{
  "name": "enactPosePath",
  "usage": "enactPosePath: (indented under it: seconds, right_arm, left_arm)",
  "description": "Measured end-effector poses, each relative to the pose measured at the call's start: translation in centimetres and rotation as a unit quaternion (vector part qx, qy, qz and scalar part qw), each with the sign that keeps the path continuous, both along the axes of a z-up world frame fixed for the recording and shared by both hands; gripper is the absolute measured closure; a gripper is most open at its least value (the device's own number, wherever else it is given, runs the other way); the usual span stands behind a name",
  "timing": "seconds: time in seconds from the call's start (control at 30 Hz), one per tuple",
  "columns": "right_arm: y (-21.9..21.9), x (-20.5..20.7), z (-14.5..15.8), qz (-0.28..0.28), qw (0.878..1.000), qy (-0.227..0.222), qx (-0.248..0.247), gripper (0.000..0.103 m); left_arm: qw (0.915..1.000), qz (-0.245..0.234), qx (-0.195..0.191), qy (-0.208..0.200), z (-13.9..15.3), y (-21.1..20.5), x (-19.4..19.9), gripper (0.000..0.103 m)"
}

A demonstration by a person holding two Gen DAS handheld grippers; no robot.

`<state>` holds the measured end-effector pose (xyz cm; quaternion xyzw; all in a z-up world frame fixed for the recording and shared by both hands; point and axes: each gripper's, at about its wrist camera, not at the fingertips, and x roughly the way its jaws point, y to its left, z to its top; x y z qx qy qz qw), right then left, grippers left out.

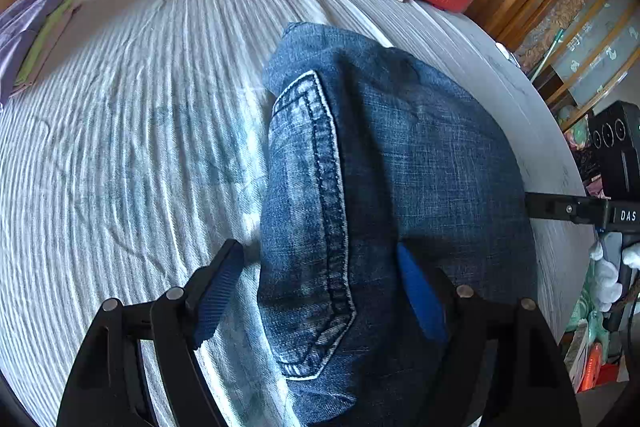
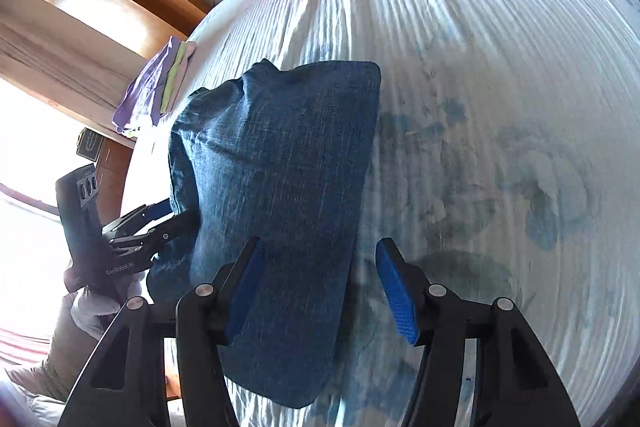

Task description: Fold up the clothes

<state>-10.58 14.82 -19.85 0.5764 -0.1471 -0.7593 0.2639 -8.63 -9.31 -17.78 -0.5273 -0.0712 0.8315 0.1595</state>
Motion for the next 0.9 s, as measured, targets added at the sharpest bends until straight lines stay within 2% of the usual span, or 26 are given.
enactPosePath:
  seconds: [0.1,0.17,0.27,0.43,0.63,0.7,0.77,0.9]
  right_arm:
    - [-0.7,-1.2,-0.7,-0.001,1.000,-0.008,-0.008,0.045]
    - [-0.8,-1.9,-1.0,-0.004,1.000,-0.012,-0.015,0.045]
    - [-0.3,-1.9,-1.4,-0.020,0.999,-0.019,-0.026,0.044]
    - [0.1,-1.6,-0.7,-0.048,0.998,-0.014,-0.050,0.043]
    - [-1.1,-2.6,-1.4,-0.044,0.998,-0.018,-0.038,0.040]
    - [-1.3,-2.9,-1.1,-0.042,0.999,-0.018,-0.025,0.043]
    - [-1.7,-2.6,-0.6,-0.028,0.999,-0.013,-0.014,0.058]
    - [-2.0,-2.5,-0.5,-0.011,1.000,-0.011,-0.008,0.061]
  left_arm:
    - [0.9997,-0.022,0.008,-0.001,0.0,0.3,-0.6,0.026]
    - [0.9990,-0.042,0.015,-0.010,0.0,0.5,-1.1,0.038]
    - [0.9974,-0.064,0.026,-0.022,0.0,0.1,-1.4,0.042]
    - [0.9963,-0.075,0.026,-0.033,0.1,0.0,-1.7,0.045]
    - [0.9973,-0.070,0.006,-0.021,0.3,0.8,-1.6,0.047]
    - [0.9976,-0.067,0.001,-0.021,0.4,0.9,-1.3,0.049]
    - [0.9977,-0.064,-0.001,-0.022,0.6,1.0,-0.9,0.052]
    - [0.9981,-0.060,0.000,-0.015,0.1,0.9,-0.8,0.052]
